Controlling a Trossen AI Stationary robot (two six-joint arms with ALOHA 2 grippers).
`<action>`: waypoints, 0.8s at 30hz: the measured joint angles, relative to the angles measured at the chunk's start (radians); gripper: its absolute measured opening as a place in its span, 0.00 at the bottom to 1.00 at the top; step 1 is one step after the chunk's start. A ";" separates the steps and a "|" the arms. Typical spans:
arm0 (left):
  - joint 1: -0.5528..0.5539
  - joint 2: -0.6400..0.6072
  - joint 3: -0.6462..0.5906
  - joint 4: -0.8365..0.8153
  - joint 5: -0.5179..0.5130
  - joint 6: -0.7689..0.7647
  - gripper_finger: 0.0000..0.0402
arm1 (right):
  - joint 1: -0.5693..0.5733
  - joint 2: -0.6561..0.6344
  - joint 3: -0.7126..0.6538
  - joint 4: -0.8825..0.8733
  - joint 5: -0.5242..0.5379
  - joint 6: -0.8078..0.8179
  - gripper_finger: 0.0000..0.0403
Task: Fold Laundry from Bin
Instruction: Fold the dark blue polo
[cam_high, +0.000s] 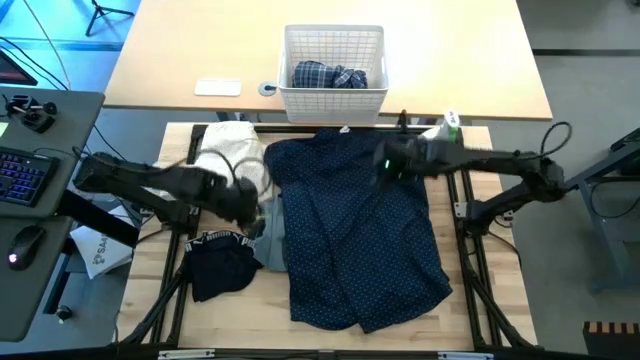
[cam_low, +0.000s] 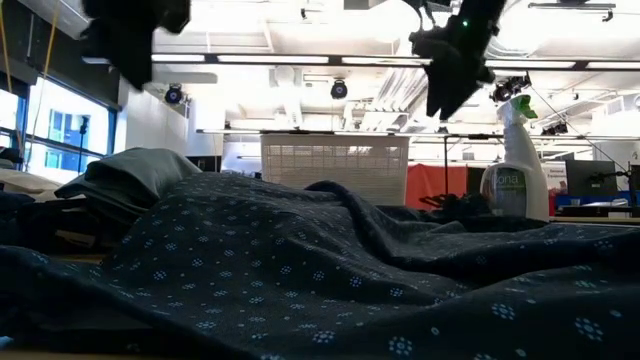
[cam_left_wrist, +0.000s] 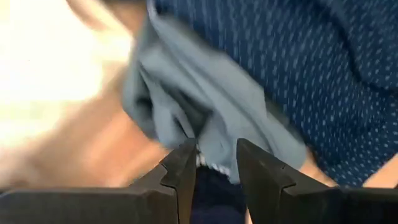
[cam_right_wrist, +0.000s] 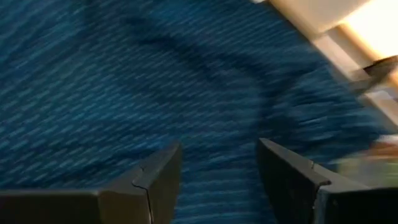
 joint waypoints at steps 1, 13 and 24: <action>-0.023 -0.004 -0.038 0.043 0.009 -0.042 0.27 | 0.041 0.000 -0.035 0.033 -0.007 0.038 0.49; 0.039 0.002 -0.346 0.538 0.008 -0.322 0.58 | 0.307 0.001 -0.203 0.344 -0.021 0.310 0.46; 0.148 0.248 -0.347 0.550 0.044 -0.177 0.59 | 0.313 0.001 -0.189 0.371 -0.020 0.310 0.45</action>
